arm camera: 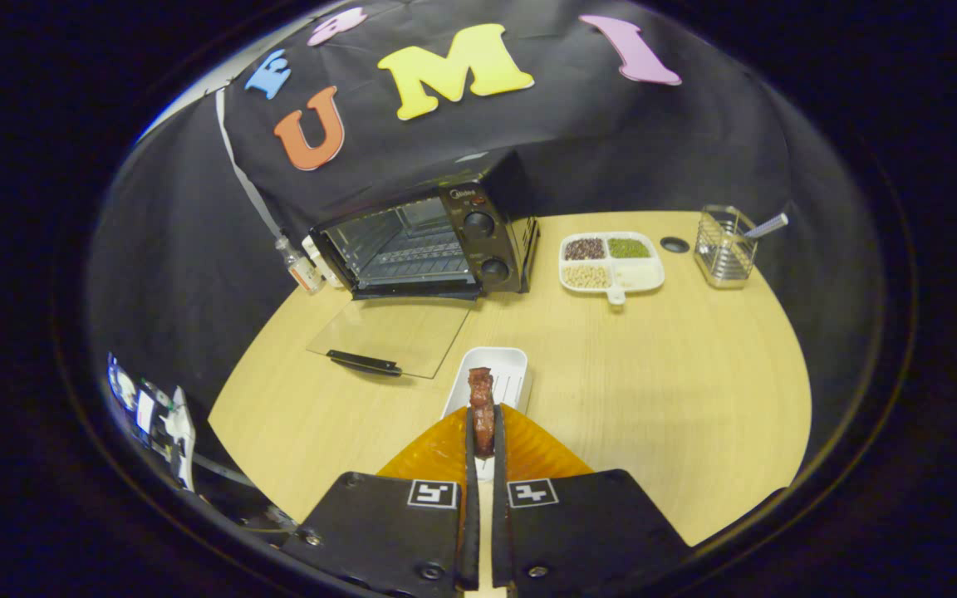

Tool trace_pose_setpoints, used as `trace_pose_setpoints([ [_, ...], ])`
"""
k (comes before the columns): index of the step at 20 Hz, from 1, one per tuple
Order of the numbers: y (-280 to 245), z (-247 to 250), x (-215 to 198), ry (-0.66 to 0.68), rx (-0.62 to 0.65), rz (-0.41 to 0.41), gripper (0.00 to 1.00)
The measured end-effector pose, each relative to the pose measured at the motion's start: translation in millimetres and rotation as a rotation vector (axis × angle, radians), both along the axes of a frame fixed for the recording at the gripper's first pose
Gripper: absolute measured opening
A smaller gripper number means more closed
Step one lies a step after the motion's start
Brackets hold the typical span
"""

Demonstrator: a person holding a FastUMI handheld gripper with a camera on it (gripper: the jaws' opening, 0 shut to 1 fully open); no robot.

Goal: Open the toaster oven, put the food inside, and close the toaster oven door.

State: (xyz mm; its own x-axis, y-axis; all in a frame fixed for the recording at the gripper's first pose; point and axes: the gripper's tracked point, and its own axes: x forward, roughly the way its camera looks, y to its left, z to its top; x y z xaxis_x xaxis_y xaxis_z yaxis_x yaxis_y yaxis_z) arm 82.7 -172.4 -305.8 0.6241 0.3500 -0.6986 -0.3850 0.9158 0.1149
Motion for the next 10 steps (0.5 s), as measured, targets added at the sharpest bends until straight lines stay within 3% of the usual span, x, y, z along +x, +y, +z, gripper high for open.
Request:
trace_pose_setpoints([
  [6, 42.8, 59.5, -21.0, -0.240, -0.165, 0.065, 0.09],
  [10, 89.0, 86.0, -33.3, -0.376, -0.168, 0.095, 0.09],
])
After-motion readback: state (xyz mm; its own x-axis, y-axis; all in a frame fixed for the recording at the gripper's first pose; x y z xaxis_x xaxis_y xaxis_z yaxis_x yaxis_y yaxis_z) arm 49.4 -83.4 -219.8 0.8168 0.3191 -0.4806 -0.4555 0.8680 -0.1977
